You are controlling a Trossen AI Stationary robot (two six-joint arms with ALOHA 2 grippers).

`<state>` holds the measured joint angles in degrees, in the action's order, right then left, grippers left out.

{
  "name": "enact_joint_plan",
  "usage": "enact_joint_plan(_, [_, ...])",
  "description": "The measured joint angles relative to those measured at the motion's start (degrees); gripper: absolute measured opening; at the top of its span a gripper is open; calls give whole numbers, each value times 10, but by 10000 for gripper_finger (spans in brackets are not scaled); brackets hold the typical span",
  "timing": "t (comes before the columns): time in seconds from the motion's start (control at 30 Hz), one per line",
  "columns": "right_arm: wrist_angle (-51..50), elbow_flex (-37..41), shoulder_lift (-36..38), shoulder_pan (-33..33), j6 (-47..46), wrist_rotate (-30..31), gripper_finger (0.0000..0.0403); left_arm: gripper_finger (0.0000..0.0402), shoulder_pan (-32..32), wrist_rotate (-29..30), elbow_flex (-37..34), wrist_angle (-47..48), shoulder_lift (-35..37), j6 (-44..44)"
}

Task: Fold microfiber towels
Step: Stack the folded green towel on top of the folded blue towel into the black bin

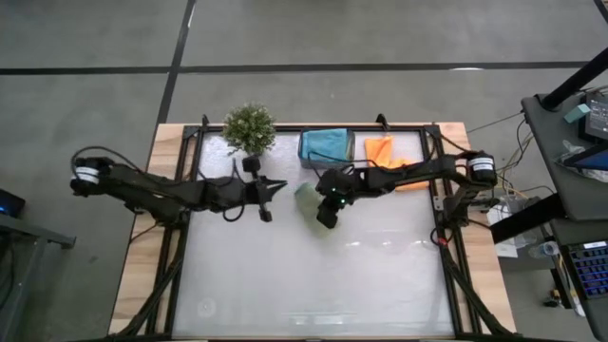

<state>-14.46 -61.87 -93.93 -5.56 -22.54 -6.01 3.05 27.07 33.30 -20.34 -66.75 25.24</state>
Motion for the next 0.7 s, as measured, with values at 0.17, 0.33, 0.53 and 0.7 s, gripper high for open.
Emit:
enact_joint_plan(0.17, [-126, -61, 7, -22, 70, -14, 22, 8, -7, 3, 0, -2, 46, 58])
enact_joint_plan(0.33, [-193, -127, 7, -60, 118, -86, 22, 8, -26, 4, 1, -2, 85, 93])
enact_joint_plan(0.53, [-272, -208, 7, -99, 196, -95, 22, 8, -50, 5, -17, 4, 114, 98])
enact_joint_plan(0.7, [-344, -273, 7, -131, 257, -95, 22, 8, -58, 5, -19, 4, 114, 101])
